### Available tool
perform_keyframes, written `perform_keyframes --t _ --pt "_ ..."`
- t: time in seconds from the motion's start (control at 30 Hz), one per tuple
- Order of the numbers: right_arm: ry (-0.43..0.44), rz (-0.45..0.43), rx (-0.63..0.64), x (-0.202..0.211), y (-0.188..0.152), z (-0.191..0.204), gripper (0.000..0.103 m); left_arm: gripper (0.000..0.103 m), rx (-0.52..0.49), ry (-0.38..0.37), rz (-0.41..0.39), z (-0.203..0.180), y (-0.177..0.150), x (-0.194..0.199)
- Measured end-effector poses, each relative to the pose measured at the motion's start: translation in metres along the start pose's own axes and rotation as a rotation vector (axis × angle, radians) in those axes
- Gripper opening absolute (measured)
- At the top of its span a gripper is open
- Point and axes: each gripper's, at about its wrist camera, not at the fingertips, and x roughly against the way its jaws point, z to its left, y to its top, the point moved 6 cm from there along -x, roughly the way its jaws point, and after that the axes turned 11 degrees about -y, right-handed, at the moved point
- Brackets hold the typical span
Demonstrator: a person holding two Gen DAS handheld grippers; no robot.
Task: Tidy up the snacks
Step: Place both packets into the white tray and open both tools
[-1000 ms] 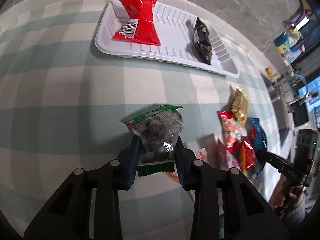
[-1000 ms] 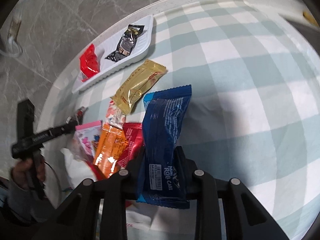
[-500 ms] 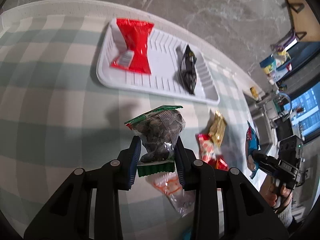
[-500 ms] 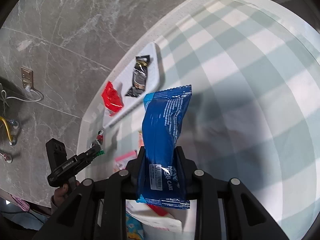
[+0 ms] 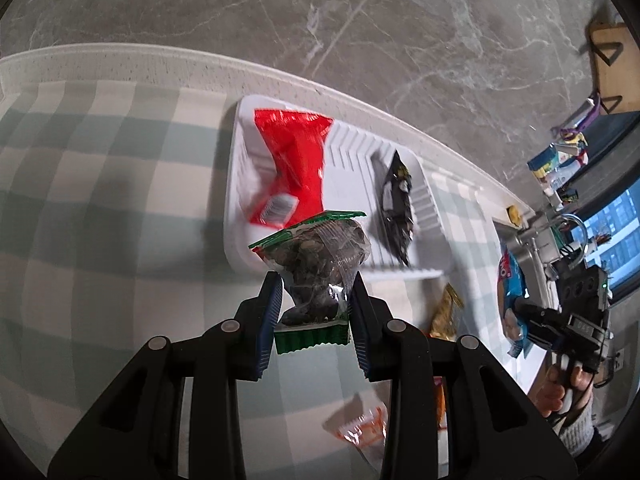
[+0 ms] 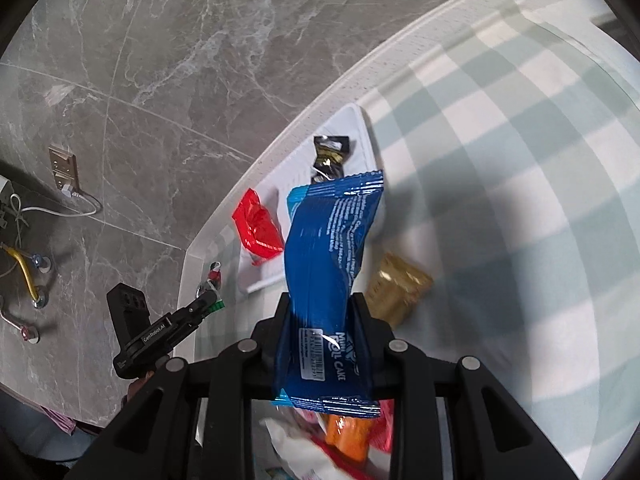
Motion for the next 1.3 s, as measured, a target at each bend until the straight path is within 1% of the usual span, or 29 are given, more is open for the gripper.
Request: perform_keyframes --t 0.13,0.33,0.77,0.87,0.9,1.0,1.03,1.07,1.1,1.17,1.2,1.23,1.3 --pt "-0.008 0.003 0.028 -0.012 0.016 0.01 0.03 0.03 -0.001 0.015 0.0 0.008 0.014 -0.008" --pt "-0.018 0.017 0.044 -0.034 0.039 0.021 0.03 0.03 -0.008 0.026 0.009 0.015 0.026 -0.023" --pt "-0.067 0.017 0.064 -0.075 0.08 0.025 0.03 0.031 -0.015 0.058 0.009 0.029 0.042 -0.048" --pt "-0.088 0.019 0.072 -0.084 0.087 0.025 0.03 0.033 -0.037 0.073 0.004 0.028 0.045 -0.051" --pt "-0.097 0.021 0.072 -0.086 0.088 0.025 0.032 0.033 -0.044 0.083 -0.002 0.028 0.046 -0.052" --pt "-0.139 0.02 0.101 -0.093 0.089 0.026 0.037 0.042 -0.044 0.115 0.004 0.032 0.048 -0.057" --pt "-0.153 0.017 0.119 -0.094 0.089 0.027 0.041 0.044 -0.044 0.11 0.005 0.032 0.049 -0.059" --pt "-0.162 0.012 0.133 -0.095 0.089 0.028 0.041 0.046 -0.044 0.103 0.004 0.032 0.049 -0.06" --pt "-0.175 0.004 0.147 -0.094 0.088 0.029 0.045 0.049 -0.045 0.099 0.004 0.031 0.05 -0.061" --pt "-0.182 -0.011 0.172 -0.09 0.088 0.032 0.047 0.052 -0.06 0.113 0.005 0.029 0.05 -0.062" --pt "-0.182 -0.013 0.176 -0.09 0.088 0.033 0.047 0.053 -0.081 0.133 0.005 0.027 0.05 -0.062" --pt "-0.18 -0.018 0.181 -0.087 0.087 0.034 0.047 0.053 -0.094 0.148 0.003 0.025 0.05 -0.061" --pt "-0.181 -0.03 0.194 -0.082 0.086 0.035 0.048 0.053 -0.105 0.155 -0.005 0.023 0.049 -0.059"
